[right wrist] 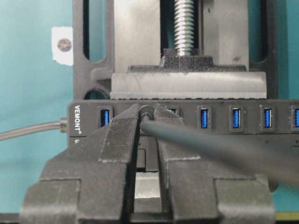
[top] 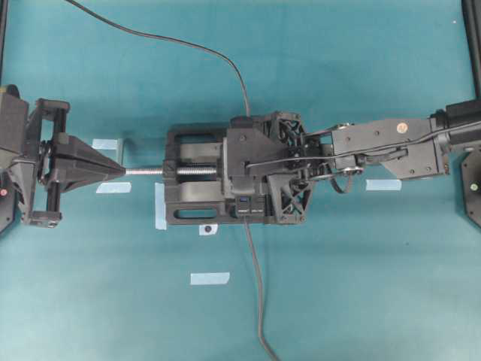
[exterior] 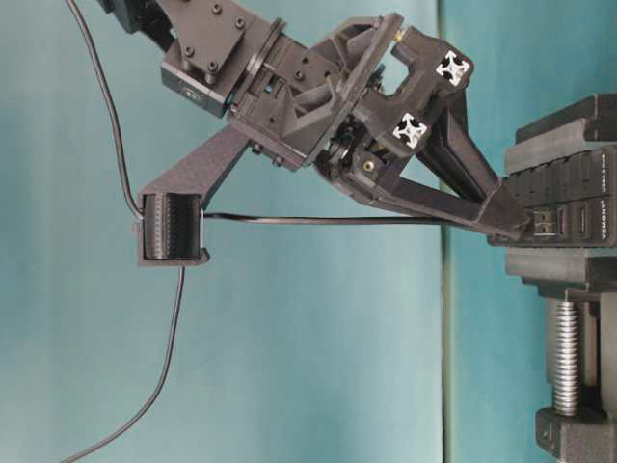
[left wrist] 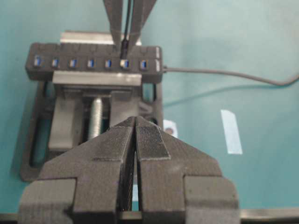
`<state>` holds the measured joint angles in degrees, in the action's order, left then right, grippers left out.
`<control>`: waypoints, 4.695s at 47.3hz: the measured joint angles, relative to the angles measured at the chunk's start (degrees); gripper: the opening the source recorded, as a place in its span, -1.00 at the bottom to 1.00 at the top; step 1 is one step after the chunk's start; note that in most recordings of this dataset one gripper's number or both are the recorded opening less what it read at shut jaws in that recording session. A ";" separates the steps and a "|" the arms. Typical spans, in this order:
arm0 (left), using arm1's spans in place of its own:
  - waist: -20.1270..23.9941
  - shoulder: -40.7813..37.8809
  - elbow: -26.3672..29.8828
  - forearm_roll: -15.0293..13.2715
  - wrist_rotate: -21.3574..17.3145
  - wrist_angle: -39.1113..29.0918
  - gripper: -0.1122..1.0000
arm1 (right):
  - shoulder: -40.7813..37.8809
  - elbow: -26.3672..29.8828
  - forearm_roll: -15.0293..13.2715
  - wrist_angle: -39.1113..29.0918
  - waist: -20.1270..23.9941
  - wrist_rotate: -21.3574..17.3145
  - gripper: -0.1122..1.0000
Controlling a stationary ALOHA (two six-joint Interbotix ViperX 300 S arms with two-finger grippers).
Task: Insert the USB into the second port from the front of the fixed hub.
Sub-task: 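Carry the plug to the second port and align it with the right gripper, then push the USB plug down into the second port with the right gripper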
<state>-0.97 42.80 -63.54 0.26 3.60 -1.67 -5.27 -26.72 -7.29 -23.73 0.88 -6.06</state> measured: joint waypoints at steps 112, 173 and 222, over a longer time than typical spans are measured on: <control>0.00 0.09 -0.09 0.00 0.00 0.00 -0.79 | -1.67 -2.37 0.70 1.85 0.26 -2.64 -0.69; 0.00 0.09 -0.09 -0.09 0.09 0.18 -0.79 | -2.20 -2.37 0.70 0.97 0.44 -2.90 -0.49; 0.00 0.00 0.00 0.00 0.09 0.26 -0.79 | 2.11 -1.49 0.79 -4.22 1.05 -2.99 0.64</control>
<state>-0.97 42.80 -63.54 0.26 3.69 -1.41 -3.16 -28.21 -6.50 -27.95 1.93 -9.05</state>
